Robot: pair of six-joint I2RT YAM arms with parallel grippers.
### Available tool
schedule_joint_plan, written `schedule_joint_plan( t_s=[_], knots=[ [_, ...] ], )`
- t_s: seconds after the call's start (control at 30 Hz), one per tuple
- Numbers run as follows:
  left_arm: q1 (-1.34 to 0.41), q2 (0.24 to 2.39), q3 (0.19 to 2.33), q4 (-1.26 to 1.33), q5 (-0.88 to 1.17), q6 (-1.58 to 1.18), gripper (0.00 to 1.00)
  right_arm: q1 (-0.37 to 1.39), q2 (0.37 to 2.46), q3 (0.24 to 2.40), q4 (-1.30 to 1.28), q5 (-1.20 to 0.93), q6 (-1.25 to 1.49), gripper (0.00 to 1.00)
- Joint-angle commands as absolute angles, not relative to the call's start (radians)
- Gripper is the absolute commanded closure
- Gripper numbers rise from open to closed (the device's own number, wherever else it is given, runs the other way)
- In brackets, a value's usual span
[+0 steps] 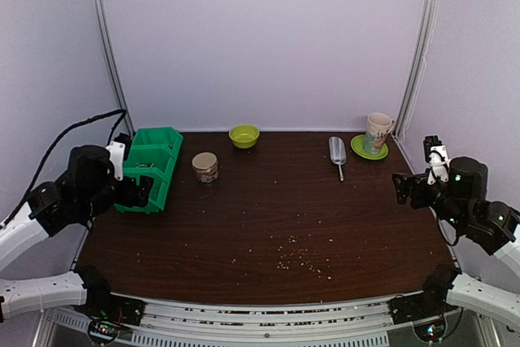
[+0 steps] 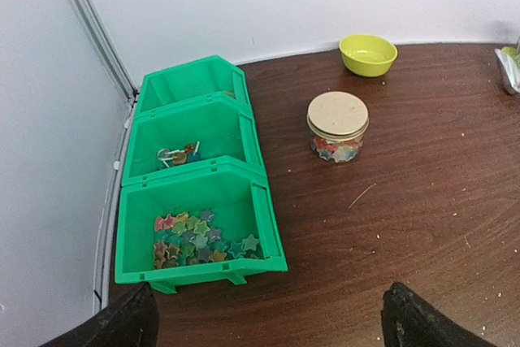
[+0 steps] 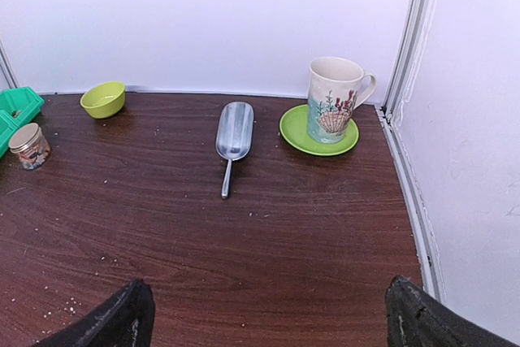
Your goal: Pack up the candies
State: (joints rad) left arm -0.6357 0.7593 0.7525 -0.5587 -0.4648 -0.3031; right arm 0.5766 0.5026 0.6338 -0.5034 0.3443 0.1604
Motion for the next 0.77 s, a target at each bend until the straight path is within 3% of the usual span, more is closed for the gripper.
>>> schedule_joint_plan(
  t_s=[0.0, 0.27, 0.73],
  knots=[
    [-0.633, 0.576, 0.679, -0.587, -0.522, -0.361, 0.02, 0.581, 0.445, 0.621, -0.524, 0.333, 0.144, 0.01],
    [-0.631, 0.385, 0.648, -0.676, -0.606, -0.388, 0.02, 0.582, 0.386, 0.617, -0.529, 0.363, 0.2, 0.0],
    [-0.632, 0.509, 0.678, -0.702, -0.647, -0.396, 0.02, 0.581, 0.313, 0.575, -0.485, 0.432, 0.193, 0.01]
  ],
)
